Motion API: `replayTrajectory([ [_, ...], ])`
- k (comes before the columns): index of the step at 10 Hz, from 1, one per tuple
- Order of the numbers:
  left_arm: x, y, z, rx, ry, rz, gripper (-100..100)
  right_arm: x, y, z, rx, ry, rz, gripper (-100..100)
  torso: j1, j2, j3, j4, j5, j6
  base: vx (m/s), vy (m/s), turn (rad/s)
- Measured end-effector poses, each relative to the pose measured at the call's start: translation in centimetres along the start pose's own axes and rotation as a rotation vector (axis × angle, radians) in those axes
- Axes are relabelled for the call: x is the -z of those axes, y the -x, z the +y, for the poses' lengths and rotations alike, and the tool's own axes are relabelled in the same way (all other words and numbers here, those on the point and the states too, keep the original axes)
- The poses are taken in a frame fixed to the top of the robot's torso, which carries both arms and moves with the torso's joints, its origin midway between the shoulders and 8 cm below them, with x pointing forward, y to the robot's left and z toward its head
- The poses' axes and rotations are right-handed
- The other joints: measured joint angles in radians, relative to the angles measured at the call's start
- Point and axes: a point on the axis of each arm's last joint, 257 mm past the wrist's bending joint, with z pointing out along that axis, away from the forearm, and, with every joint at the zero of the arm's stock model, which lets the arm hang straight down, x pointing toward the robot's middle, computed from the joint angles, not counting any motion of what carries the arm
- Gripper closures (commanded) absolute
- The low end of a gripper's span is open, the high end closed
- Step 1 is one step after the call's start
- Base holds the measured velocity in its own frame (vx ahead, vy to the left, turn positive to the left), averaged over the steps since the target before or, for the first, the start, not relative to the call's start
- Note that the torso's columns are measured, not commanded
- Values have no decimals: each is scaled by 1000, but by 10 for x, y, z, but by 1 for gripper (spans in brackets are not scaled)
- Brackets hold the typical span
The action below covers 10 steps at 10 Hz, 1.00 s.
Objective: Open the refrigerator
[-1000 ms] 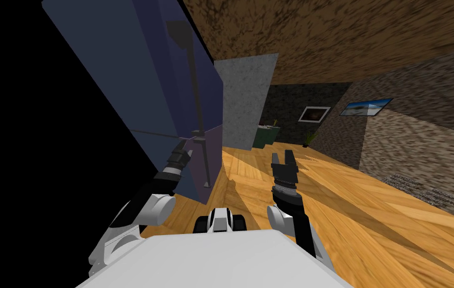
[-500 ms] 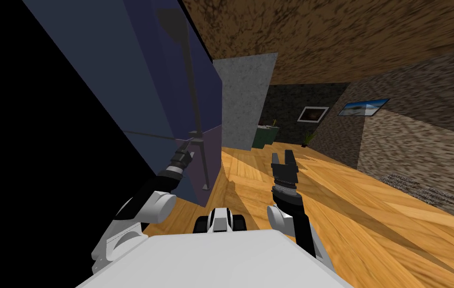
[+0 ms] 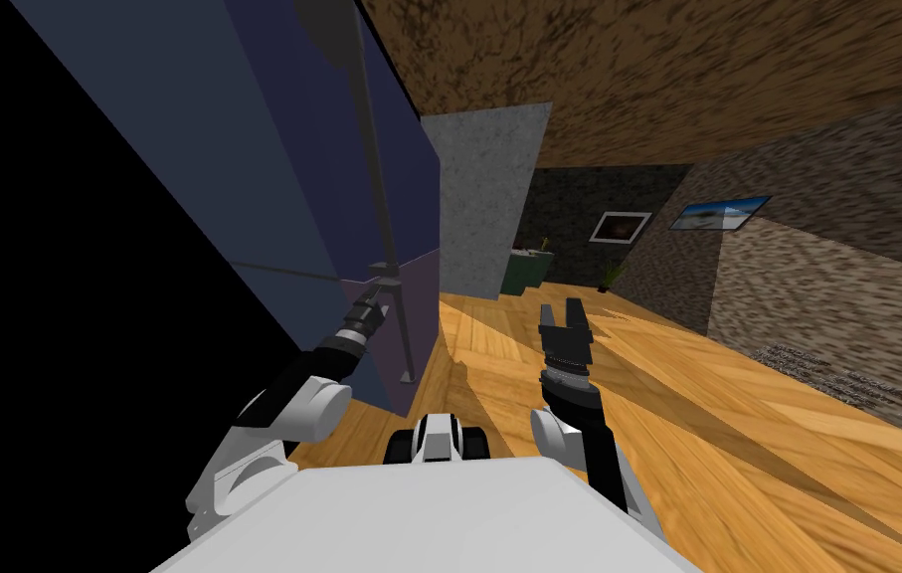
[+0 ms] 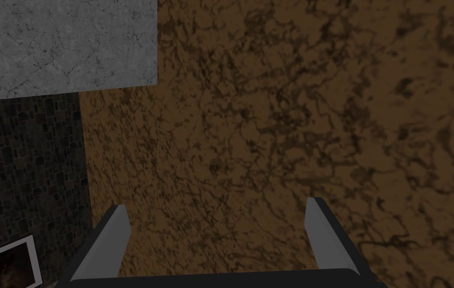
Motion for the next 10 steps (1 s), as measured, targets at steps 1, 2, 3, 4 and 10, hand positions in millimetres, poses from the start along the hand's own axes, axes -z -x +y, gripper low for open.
replayTrajectory([
  [1,-1,-1,2,7,16,2,-100,0,0,0,0,0,0,0,0,-1,0,0,0,0,52,1,-15],
  [2,-2,-2,3,15,30,3,-100,0,0,0,0,0,0,0,0,-3,-2,-2,0,1,50,-1,-25],
  [3,-2,-3,4,24,43,4,-100,0,0,0,0,0,0,0,0,-5,-4,-3,0,1,48,-3,-21],
  [4,-2,-4,3,33,52,4,-100,0,0,0,0,0,0,0,0,-6,-4,-3,0,1,38,2,-15],
  [10,1,-27,-7,71,47,88,-100,0,0,0,0,0,0,0,1,-7,-6,0,-1,3,71,-35,219],
])
